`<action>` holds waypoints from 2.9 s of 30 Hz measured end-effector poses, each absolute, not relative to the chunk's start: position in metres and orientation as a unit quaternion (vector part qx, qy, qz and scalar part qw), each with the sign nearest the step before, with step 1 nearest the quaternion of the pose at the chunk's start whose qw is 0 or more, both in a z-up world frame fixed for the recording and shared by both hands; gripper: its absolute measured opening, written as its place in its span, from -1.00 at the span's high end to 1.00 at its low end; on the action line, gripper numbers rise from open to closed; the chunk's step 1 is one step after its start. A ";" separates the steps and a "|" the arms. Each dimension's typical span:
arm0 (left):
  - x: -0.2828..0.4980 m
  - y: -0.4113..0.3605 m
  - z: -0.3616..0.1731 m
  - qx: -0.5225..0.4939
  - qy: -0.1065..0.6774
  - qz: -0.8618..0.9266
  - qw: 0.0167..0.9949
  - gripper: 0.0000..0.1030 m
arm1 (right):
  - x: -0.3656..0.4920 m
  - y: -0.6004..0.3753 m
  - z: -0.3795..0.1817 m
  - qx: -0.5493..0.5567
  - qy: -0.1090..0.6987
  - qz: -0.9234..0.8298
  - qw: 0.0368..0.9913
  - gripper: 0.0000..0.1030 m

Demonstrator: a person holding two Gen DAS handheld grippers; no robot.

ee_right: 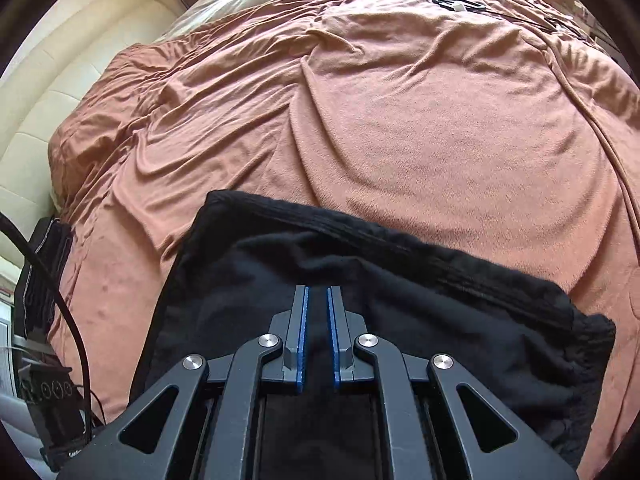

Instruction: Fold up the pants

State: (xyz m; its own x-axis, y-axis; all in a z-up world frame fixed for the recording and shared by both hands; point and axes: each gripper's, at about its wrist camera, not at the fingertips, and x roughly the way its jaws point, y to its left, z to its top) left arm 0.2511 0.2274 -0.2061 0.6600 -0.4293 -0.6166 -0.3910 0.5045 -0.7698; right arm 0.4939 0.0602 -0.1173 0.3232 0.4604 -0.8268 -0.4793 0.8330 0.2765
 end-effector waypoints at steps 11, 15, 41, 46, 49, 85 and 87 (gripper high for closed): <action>0.249 0.225 -0.182 -0.498 0.384 -0.038 0.777 0.83 | 0.414 0.020 -0.135 0.009 0.504 0.316 0.804 0.88; 0.251 0.221 -0.171 -0.490 0.380 -0.042 0.784 0.83 | 0.395 0.010 -0.149 0.014 0.509 0.319 0.800 0.88; 0.337 0.118 -0.071 -0.390 0.380 -0.108 0.832 0.83 | 0.363 -0.135 -0.124 0.120 0.438 0.348 0.821 0.88; 0.359 0.086 -0.068 -0.371 0.394 -0.123 0.832 0.83 | 0.356 -0.170 -0.123 0.144 0.421 0.336 0.830 0.88; 0.370 0.067 -0.069 -0.361 0.403 -0.132 0.830 0.83 | 0.350 -0.188 -0.126 0.157 0.410 0.332 0.835 0.88; 0.390 0.023 -0.117 -0.338 0.461 -0.149 0.806 -0.92 | 0.390 -0.236 -0.137 0.201 0.415 0.310 0.831 -0.21; 0.388 0.036 -0.124 -0.345 0.462 -0.134 0.806 -0.92 | 0.395 -0.229 -0.138 0.192 0.424 0.309 0.830 -0.25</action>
